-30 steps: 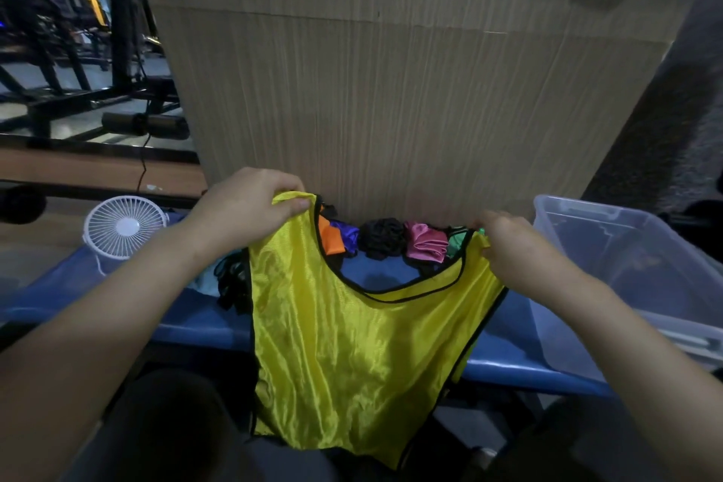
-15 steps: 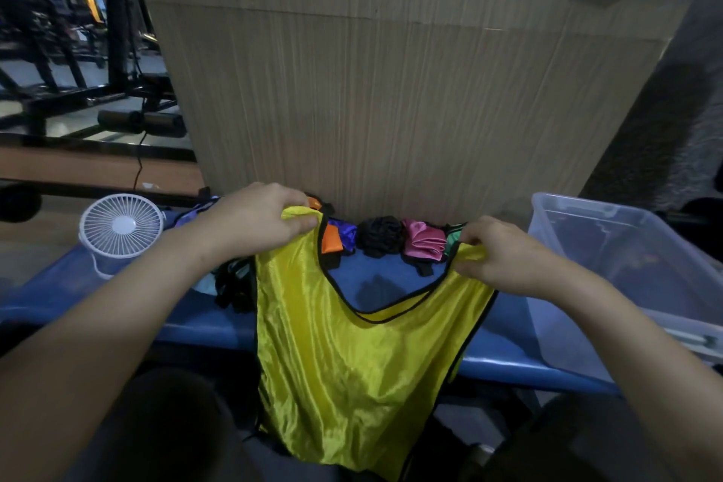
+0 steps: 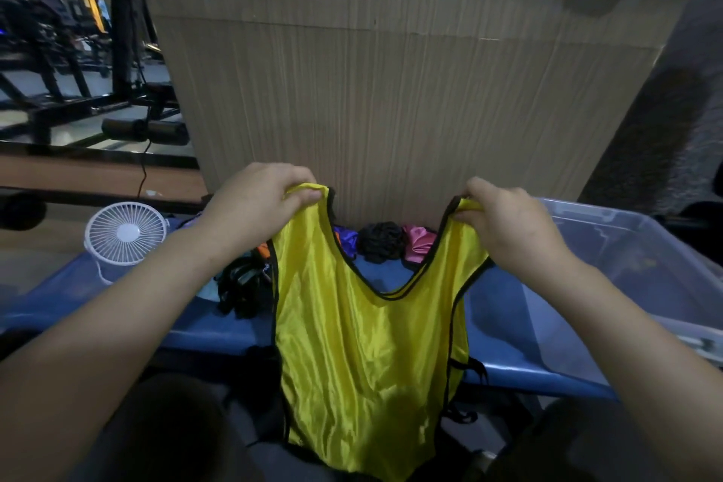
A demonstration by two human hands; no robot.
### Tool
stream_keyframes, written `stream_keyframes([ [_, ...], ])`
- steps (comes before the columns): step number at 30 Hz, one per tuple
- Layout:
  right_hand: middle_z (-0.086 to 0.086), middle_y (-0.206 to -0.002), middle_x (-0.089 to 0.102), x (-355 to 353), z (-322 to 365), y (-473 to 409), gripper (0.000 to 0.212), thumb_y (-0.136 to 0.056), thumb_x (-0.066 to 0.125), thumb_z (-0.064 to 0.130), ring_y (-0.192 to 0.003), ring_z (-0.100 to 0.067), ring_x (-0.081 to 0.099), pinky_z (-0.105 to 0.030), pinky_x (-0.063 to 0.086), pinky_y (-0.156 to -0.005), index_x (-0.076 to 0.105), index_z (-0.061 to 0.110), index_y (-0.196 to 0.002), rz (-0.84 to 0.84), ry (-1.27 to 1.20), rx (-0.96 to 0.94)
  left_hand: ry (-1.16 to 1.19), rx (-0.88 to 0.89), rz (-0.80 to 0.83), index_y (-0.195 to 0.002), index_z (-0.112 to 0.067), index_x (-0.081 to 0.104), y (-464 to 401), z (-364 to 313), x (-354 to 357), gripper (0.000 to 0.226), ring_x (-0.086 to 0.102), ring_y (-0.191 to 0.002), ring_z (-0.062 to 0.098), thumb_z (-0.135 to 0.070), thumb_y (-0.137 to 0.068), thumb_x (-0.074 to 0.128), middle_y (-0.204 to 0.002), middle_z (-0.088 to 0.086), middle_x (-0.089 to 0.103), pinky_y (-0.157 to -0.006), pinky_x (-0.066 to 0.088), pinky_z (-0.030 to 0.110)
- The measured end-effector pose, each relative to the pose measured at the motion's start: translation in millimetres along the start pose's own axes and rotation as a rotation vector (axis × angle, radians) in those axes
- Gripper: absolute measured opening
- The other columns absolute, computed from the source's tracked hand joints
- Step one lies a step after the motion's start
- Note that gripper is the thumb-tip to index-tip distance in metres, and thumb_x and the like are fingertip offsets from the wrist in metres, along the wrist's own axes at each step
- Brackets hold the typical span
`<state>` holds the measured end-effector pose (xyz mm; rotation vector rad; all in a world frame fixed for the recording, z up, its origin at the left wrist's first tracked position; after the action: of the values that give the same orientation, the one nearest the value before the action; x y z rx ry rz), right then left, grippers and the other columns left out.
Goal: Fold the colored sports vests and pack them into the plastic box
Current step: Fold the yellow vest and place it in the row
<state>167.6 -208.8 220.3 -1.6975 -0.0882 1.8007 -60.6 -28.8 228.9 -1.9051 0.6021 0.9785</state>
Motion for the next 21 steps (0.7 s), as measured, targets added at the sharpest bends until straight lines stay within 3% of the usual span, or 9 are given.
stream_keyframes([
  [4,-0.009,-0.089,0.072,16,-4,3,0.015,-0.089,0.072,0.028,-0.09,-0.031,0.064,-0.044,0.053,-0.077,0.074,0.021,-0.103,0.146,-0.154,0.023,0.048,0.01,0.094,-0.092,-0.02,0.067,5,-2,15,0.014,0.06,-0.084,0.018,-0.028,-0.099,0.058,-0.085,-0.001,0.065,-0.076,0.045,0.035],
  [6,-0.008,-0.085,0.071,20,-6,5,0.011,-0.088,0.073,0.028,-0.084,-0.028,0.064,-0.047,0.054,-0.075,0.074,0.022,-0.096,0.189,-0.181,0.031,0.032,0.018,0.138,-0.091,-0.022,0.062,7,-2,21,0.015,0.057,-0.087,0.018,-0.03,-0.101,0.054,-0.087,-0.002,0.06,-0.074,0.041,0.034],
  [12,0.005,-0.07,0.06,-1,6,0,0.017,-0.092,0.069,0.034,-0.069,-0.008,0.055,-0.021,0.04,-0.059,0.063,0.026,-0.078,0.184,-0.27,-0.085,-0.051,0.05,0.166,-0.087,-0.027,0.06,2,-8,11,0.04,0.057,-0.086,0.017,-0.062,-0.089,0.039,-0.084,-0.007,0.059,-0.079,0.047,0.039],
  [16,0.002,-0.068,0.061,6,11,4,0.028,-0.092,0.067,0.043,-0.067,-0.01,0.057,-0.031,0.043,-0.061,0.065,0.019,-0.076,0.285,-0.22,-0.104,-0.094,0.025,0.214,-0.082,-0.028,0.058,6,-7,14,0.036,0.059,-0.077,0.014,-0.057,-0.094,0.039,-0.075,-0.007,0.061,-0.073,0.052,0.042],
  [21,0.005,-0.067,0.062,11,2,5,0.023,-0.09,0.072,0.035,-0.06,-0.005,0.054,-0.032,0.043,-0.06,0.064,0.024,-0.071,0.412,-0.259,-0.068,-0.131,-0.008,0.172,-0.091,-0.029,0.066,8,0,12,0.037,0.062,-0.083,0.02,-0.056,-0.095,0.041,-0.082,-0.005,0.066,-0.074,0.053,0.043],
])
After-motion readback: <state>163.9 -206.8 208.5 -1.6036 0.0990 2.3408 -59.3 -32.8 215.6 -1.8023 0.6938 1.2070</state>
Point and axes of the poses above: each hand's wrist, its own y-axis away from the middle knuckle, its own x-axis out of the palm, z = x × y, the point moved 5 cm from there along -y, towards the middle knuckle
